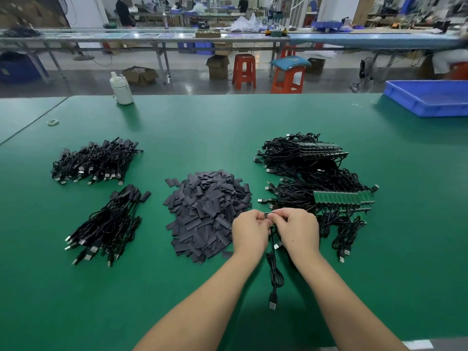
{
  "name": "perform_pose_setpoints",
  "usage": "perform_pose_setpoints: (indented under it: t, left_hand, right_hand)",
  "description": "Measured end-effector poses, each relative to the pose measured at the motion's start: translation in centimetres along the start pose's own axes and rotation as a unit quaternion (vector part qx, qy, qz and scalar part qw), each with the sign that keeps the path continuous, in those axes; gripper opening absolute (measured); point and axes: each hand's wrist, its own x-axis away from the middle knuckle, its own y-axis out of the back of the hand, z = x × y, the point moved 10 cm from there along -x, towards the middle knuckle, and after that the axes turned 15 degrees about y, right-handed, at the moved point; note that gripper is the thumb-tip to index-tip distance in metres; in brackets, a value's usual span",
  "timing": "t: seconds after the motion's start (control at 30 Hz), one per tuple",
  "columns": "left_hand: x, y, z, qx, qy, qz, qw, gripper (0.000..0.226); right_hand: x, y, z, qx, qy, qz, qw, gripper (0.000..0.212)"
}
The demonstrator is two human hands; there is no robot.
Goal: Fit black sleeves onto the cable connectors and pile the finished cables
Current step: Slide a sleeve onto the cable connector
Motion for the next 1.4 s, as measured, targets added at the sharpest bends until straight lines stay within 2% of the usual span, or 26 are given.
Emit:
perform_pose_setpoints:
  t: [0.27,0.5,0.6,0.7,0.87,0.97,1.03,1.1,1.17,1.2,1.27,1.4]
  left_hand:
    - [-0.2,-0.6,0.1,-0.008,0.009,-0.002,1.0,0.011]
    - [-0.4,-0.7,0.0,-0.038,-0.008,-0.013,0.999,0.025]
    - [-0.9,-0.3,0.6,-0.003,0.008,0.001,1.0,0.025]
    - [-1.6,1.8,0.9,0.047,0.009,-0.006,0.999,0.018]
    - [-1.6,4.2,0.1,0.093,-0.025,0.059,0.994,0.01]
    - [-0.9,4.8,-0.8,0.086,-0.054,0.088,0.991,0.01]
    - [-0.7,4.8,-1.3,0.075,-0.062,0.097,0.991,0.008]
    - [-0.7,4.8,-1.6,0.06,-0.06,0.093,0.992,0.009]
    - [-0.8,5.0,-1.3,0.093,-0.038,0.088,0.991,0.005]
    - [-0.9,5.1,-0.9,0.131,-0.017,0.093,0.987,0.003]
    - [-1.3,5.2,0.1,0.186,0.019,0.109,0.976,0.002]
    - [-2.1,6.0,2.6,0.149,0.024,0.117,0.982,0.002]
  right_hand:
    - [0.1,-0.4,-0.3,0.017,-0.008,0.009,1.0,0.013]
    - [0.1,-0.5,-0.3,0.034,-0.01,0.01,0.999,0.015]
    - [-0.4,0.0,-1.2,0.007,-0.019,0.011,1.0,0.015]
    - [-1.6,1.8,-3.6,0.027,-0.042,0.003,0.999,0.019]
    - [-3.2,3.9,-7.8,0.09,-0.082,0.038,0.992,0.031]
    - [-3.4,5.1,-6.3,0.149,-0.025,0.003,0.988,0.036]
    - [-3.3,4.6,-3.4,0.087,0.033,-0.015,0.996,0.032]
    - [-2.4,1.0,-0.7,-0.078,0.032,0.086,0.993,0.032]
    - [-0.2,-3.4,2.0,-0.238,0.011,0.201,0.95,0.031]
    - [0.6,-4.9,2.8,-0.295,-0.001,0.217,0.931,0.029]
    - [1.4,-6.4,2.9,-0.365,-0.032,0.186,0.912,0.025]
    - [1.5,-7.3,1.3,-0.352,-0.068,0.129,0.924,0.017]
